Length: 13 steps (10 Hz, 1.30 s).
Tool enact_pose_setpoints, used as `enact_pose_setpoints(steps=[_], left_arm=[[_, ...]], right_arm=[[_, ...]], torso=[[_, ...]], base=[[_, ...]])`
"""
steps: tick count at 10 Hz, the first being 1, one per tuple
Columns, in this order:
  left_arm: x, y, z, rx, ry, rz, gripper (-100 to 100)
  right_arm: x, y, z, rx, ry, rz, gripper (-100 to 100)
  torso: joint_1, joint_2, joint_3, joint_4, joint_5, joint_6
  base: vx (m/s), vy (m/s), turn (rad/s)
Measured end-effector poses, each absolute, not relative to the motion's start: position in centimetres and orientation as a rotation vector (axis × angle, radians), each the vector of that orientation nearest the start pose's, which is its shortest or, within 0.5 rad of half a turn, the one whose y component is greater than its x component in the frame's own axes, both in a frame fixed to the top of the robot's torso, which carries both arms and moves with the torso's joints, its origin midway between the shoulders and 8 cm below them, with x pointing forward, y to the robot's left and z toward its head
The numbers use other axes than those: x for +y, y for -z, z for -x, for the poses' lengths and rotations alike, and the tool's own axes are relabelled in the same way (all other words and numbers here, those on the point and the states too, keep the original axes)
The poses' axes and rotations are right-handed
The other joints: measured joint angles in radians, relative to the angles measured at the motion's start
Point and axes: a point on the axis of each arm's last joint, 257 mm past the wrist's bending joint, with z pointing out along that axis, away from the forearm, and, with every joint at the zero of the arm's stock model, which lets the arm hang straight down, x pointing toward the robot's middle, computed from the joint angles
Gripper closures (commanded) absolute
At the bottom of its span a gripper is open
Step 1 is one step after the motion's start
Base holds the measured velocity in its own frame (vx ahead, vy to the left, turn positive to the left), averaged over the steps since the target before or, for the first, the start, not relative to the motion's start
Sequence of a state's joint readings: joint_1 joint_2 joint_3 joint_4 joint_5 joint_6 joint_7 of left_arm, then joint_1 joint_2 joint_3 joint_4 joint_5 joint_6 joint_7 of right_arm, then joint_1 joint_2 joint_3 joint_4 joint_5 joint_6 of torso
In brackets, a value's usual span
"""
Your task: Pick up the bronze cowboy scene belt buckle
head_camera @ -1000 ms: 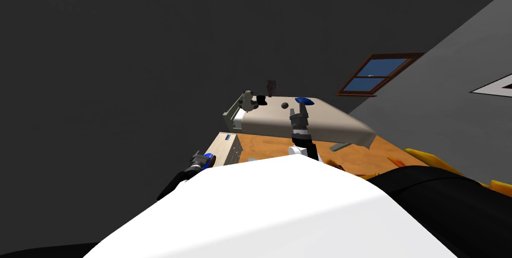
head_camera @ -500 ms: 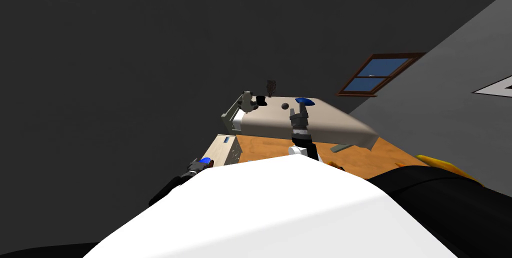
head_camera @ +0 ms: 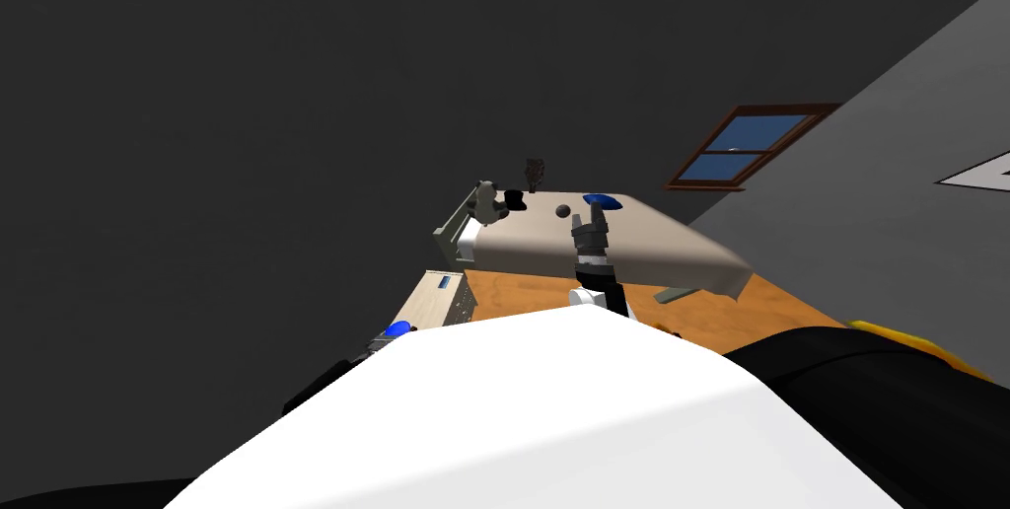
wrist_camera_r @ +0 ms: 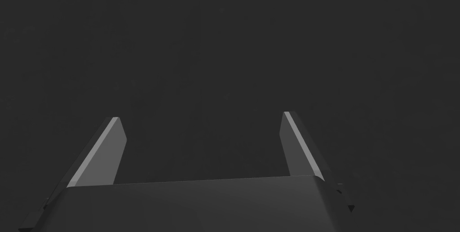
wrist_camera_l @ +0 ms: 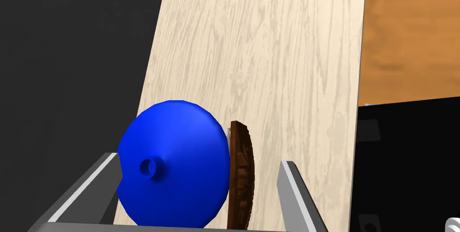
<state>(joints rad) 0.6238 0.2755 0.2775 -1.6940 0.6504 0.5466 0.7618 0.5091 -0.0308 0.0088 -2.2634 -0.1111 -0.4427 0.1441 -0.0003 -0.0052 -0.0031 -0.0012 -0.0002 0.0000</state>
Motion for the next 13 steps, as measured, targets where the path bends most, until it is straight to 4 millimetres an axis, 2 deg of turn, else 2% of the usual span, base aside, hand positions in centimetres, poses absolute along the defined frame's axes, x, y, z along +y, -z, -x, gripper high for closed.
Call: enact_pose_setpoints(steps=[3,7,8,9,13], left_arm=[[46.2,48.9,-18.3,0.157,0.775,2.838,-100],[46.3,50.6,-14.8,0.006,0.661,2.956,-100],[46.2,50.7,-14.6,-0.001,0.655,2.962,0],[46.2,50.7,-14.7,0.0,0.656,2.961,-100],[45.3,52.4,-15.2,0.003,0.658,2.963,-100]], right_arm=[[-28.9,-0.3,-35.5,0.669,-1.228,-0.716,0],[-28.9,-0.3,-35.5,0.669,-1.228,-0.716,0],[-28.9,-0.3,-35.5,0.669,-1.228,-0.716,0],[-28.9,-0.3,-35.5,0.669,-1.228,-0.716,0],[-28.9,-0.3,-35.5,0.669,-1.228,-0.716,0]], torso=[[-0.001,0.001,0.0,0.0,0.0,0.0],[0.0,0.002,0.001,0.0,0.0,0.0],[0.0,0.003,0.002,0.001,0.0,0.0],[0.0,0.005,0.003,0.001,0.0,0.0],[0.0,0.006,0.003,0.001,0.0,0.0]], base=[[0.073,-0.014,-0.015],[0.055,-0.002,-0.01],[0.005,0.0,0.0],[0.018,0.021,0.014],[0.006,0.01,0.001]])
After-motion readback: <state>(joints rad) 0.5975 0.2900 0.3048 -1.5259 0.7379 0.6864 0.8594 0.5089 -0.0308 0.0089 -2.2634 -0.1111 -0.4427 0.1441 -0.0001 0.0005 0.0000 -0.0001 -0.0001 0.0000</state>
